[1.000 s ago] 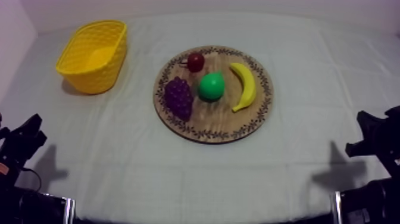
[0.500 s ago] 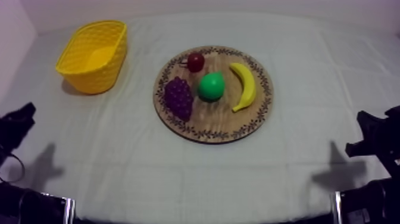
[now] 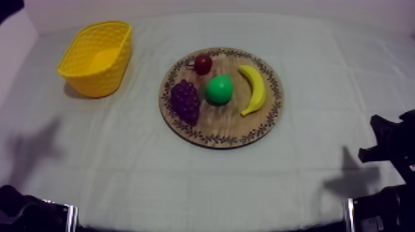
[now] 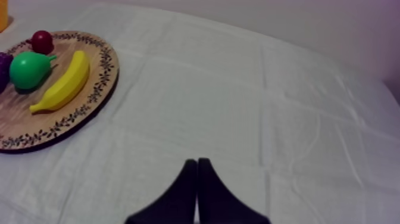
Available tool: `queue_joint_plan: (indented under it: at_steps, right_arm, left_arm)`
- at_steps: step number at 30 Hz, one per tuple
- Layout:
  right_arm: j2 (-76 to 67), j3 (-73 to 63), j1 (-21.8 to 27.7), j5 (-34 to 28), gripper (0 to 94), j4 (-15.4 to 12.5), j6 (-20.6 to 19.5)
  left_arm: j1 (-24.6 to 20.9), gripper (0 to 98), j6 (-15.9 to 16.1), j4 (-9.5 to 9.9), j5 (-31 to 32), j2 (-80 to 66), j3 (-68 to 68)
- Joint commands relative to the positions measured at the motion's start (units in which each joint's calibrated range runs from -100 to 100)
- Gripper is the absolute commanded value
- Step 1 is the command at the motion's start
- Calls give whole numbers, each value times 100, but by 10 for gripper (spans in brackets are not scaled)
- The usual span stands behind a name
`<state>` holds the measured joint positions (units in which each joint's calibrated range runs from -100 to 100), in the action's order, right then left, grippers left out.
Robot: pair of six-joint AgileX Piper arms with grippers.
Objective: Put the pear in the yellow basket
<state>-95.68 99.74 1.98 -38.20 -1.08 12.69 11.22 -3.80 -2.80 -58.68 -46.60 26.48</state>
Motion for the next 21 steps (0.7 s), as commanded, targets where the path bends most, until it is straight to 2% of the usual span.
queue_joint_plan:
  at_steps: [1, 5, 9, 14, 21]
  right_arm:
    - [1, 4, 1, -3, 3, -2, -1]
    - [1, 4, 1, -3, 3, -2, -2]
    - [1, 4, 1, -3, 3, -2, -2]
    - [1, 4, 1, -3, 3, -2, -2]
    - [1, 4, 1, -3, 3, -2, -2]
  left_arm:
    - [376, 1, 142, -40, -69, 1024, -1587]
    - [768, 1, 323, -123, -152, 1798, -2149]
    - [1093, 1, 184, -88, -6, 2487, -2366]
    - [1325, 98, -57, -64, 136, 3269, -2437]
    - [1576, 118, -32, -102, 288, 4128, -2334]
